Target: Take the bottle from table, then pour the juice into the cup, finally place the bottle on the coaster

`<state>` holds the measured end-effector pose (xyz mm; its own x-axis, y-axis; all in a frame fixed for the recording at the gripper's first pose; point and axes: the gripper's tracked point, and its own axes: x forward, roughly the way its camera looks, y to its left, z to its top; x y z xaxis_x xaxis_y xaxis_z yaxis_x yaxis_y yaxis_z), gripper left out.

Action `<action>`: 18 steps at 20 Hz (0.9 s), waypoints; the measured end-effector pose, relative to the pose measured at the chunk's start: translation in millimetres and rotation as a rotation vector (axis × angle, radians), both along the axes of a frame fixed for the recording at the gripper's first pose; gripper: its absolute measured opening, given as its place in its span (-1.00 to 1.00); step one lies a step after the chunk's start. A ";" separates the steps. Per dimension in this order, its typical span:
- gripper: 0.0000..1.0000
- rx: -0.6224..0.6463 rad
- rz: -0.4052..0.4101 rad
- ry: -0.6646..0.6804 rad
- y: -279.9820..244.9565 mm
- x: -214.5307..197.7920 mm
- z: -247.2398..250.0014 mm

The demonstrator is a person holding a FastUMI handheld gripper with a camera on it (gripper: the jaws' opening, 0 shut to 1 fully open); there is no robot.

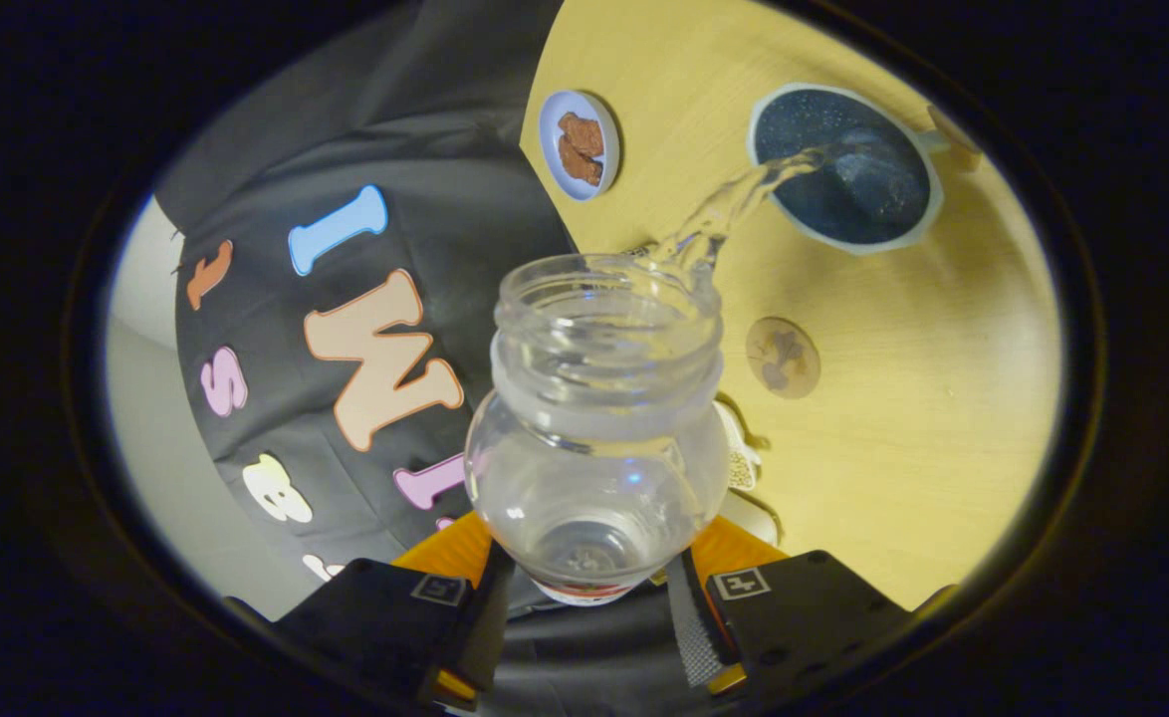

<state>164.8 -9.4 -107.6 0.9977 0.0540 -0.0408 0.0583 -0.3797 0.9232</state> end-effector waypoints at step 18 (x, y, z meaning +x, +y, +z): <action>0.48 0.062 0.001 -0.016 -3.7 -0.1 12.9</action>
